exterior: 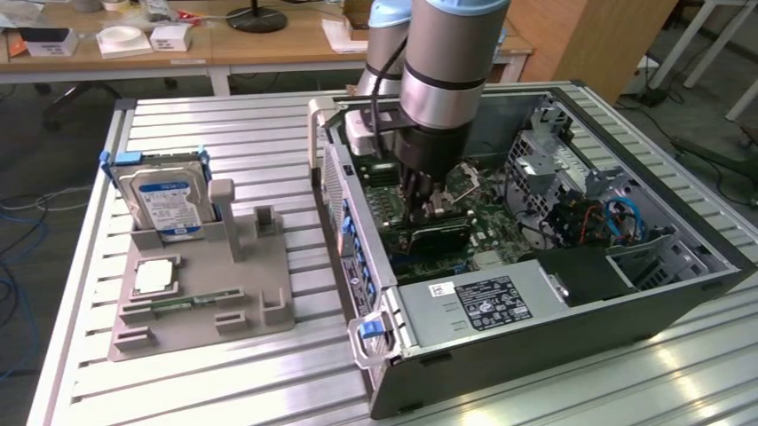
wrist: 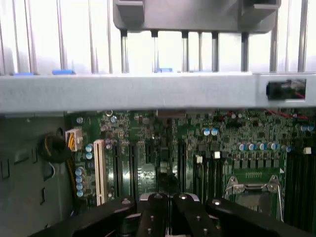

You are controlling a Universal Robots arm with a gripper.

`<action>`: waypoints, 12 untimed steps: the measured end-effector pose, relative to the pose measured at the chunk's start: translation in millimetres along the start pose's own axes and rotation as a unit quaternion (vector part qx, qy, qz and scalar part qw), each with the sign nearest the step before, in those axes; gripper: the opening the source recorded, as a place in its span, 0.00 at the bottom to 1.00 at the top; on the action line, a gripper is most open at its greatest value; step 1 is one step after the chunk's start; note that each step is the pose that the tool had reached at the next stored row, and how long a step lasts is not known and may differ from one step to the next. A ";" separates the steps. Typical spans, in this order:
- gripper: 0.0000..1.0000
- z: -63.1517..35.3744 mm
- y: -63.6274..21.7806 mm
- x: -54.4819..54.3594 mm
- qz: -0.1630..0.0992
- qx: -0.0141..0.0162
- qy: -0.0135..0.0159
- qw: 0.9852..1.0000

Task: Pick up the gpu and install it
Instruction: 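Press down on the gpu until it lock into place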

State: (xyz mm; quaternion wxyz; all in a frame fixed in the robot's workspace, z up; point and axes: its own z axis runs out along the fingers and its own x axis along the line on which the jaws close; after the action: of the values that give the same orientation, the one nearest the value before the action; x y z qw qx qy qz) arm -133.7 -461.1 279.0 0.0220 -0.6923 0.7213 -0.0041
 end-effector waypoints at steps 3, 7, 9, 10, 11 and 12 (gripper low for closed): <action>0.10 0.3 8.7 0.4 0.000 0.000 0.000 1.000; 0.10 0.2 9.4 0.2 0.000 -0.006 0.000 1.000; 0.10 0.2 9.6 -0.8 0.000 -0.011 0.001 1.000; 0.10 0.1 9.6 -1.6 0.000 -0.013 0.001 1.000; 0.10 0.1 9.6 -2.4 0.000 -0.016 0.001 1.000; 0.10 0.1 9.6 -3.5 0.000 -0.019 0.001 1.000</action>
State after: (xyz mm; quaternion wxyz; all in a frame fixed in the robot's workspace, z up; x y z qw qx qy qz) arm -143.1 -457.3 278.6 0.0080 -0.6922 0.7216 0.0089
